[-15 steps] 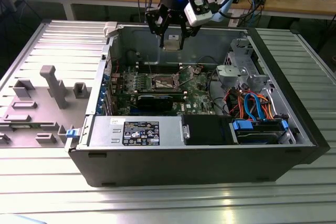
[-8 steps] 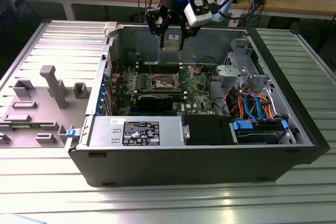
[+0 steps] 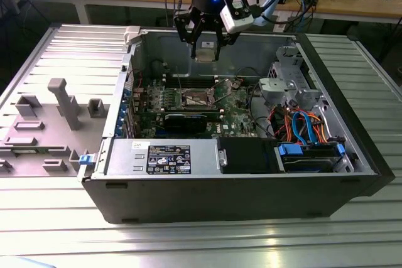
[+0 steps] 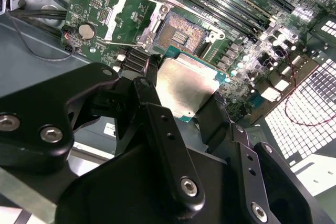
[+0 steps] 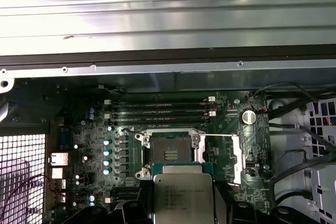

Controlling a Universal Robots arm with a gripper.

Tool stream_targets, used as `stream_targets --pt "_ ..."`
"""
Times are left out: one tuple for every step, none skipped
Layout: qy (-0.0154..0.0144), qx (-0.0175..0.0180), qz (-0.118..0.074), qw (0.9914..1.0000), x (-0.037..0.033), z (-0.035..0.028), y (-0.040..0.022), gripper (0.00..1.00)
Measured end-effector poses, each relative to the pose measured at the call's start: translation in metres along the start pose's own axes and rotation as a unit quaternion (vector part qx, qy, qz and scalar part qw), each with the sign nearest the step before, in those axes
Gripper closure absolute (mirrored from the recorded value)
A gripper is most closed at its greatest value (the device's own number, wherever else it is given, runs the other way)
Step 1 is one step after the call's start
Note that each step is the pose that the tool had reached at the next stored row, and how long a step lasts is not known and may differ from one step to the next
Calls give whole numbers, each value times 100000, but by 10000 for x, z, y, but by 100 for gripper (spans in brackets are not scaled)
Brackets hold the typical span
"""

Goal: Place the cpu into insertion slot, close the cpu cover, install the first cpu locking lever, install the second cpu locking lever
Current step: 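Place the cpu into insertion slot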

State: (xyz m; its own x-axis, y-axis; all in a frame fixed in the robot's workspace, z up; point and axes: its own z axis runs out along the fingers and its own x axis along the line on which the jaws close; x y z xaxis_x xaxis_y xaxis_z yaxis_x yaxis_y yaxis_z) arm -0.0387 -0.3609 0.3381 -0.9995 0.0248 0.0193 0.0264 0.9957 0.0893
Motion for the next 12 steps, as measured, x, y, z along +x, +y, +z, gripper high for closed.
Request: stream_targets --pt "-1 1 -3 100000 0 3 0 45" --pt "0 0 -4 100000 0 5 0 45" --pt "-1 -1 -1 100000 0 6 -1 45" --pt "0 2 -1 100000 0 8 -1 45" --pt "-1 2 -1 100000 0 9 -1 45" --pt "0 1 -2 100000 0 10 -1 45" --pt "1 3 -4 100000 0 12 -1 45" --pt "1 4 -1 100000 0 14 -1 45" --pt "2 1 -3 100000 0 16 -2 45" --pt "0 0 -5 100000 0 19 -2 45" --pt "-1 2 -2 100000 0 22 -2 45" --pt "0 3 -3 100000 -1 24 -2 45"
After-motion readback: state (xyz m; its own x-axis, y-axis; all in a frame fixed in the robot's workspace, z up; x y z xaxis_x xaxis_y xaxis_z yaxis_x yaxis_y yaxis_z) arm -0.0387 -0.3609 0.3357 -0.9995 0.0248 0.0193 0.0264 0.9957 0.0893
